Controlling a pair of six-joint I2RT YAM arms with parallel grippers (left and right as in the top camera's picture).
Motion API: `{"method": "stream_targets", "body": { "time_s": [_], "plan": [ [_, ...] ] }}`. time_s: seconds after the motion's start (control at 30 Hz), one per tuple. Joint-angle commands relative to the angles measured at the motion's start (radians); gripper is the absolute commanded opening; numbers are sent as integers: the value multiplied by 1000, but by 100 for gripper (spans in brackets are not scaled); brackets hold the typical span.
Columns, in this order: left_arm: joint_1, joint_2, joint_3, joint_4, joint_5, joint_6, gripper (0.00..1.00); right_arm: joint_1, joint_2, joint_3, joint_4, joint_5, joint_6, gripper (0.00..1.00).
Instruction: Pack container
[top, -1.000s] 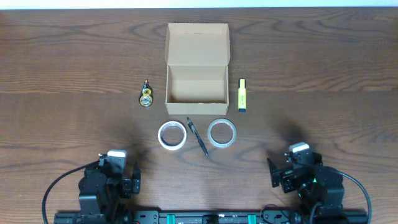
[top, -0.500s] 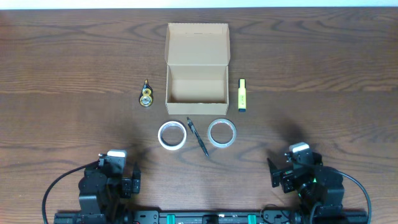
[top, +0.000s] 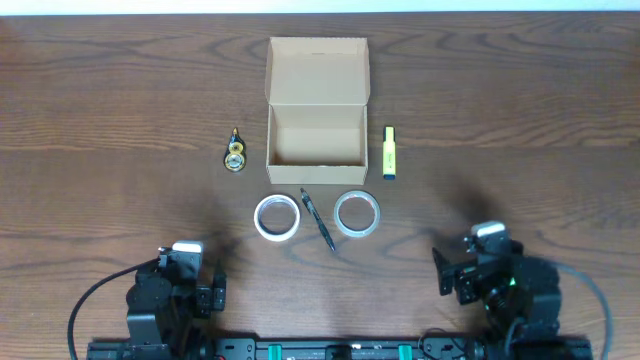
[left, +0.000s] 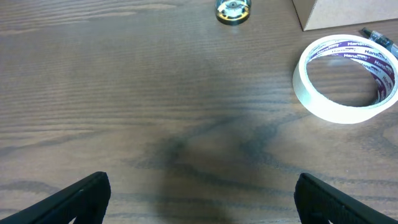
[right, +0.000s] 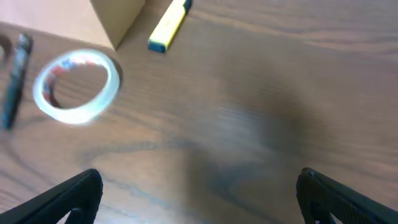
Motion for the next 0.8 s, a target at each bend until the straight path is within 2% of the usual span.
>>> {"method": "stream_targets", "body": {
  "time_s": [0.0,0.2,0.4,0.57,0.77],
  "plan": [
    [-4,-6,-14,-47,-10,14,95,8,171,166,3,-10,29,99],
    [-4,-6,-14,-47,-10,14,96,8,626,546,-20,-19,60,99],
    [-4,-6,-14,-47,-10,14,96,8,963,869,-48,-26,143,99],
    [-4,-6,-14,-47,-10,14,95,11,1126,968,-35,-26,209,99],
    [-4,-6,-14,-47,-10,14,95,55,1255,978,28,-21,239,99]
  ]
}}
